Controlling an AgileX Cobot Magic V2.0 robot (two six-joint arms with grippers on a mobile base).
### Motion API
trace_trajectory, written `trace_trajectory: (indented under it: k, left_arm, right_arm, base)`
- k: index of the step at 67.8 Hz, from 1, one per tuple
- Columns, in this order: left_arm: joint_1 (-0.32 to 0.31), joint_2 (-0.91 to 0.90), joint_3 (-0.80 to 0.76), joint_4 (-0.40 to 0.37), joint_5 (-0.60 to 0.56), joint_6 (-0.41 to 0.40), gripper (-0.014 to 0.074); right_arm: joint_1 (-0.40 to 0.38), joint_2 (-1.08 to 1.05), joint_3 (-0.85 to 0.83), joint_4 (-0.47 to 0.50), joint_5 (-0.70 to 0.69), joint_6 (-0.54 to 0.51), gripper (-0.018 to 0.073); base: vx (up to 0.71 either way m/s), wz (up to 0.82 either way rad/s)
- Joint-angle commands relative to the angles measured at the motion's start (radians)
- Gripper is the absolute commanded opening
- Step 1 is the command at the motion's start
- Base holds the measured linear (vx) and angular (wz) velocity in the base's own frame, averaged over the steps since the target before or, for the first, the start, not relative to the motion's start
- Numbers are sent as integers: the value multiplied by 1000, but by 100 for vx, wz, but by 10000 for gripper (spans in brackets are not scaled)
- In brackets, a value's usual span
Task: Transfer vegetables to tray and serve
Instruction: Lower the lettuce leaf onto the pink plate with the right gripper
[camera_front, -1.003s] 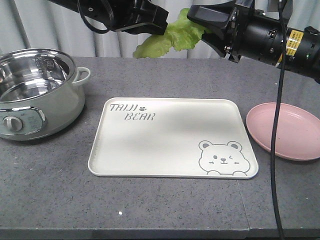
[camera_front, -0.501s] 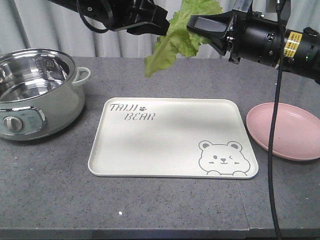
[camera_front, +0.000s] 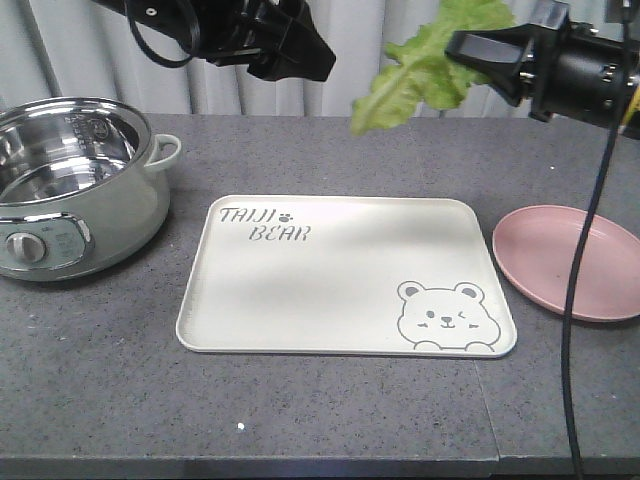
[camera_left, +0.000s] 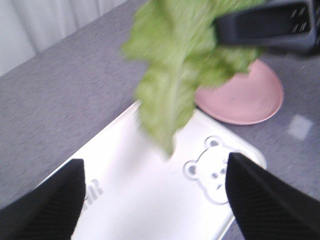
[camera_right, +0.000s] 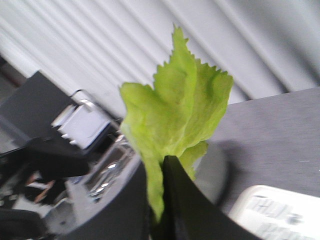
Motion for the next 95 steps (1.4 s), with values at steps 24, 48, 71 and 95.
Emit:
trace_trajectory:
  k: [24,48,71,95]
  left_arm:
    - [-1,-47,-27,202,52,-96,460]
    - [-1,-47,-27,203,53,-96,447]
    - [-1,-47,-27,203,37,-96,447]
    - [-1,-43,-27,208,21,-96,447]
  right_arm:
    - [-288,-26,-27,-383,40,30,-6]
    - [-354,124,-27,-383,-55,30,-3]
    - [-355,216,-25,-383,-94,30,-2]
    - [-497,222,-6,-383,-244,30,1]
  base:
    - [0,0]
    - [0,0]
    - [0,0]
    - [0,0]
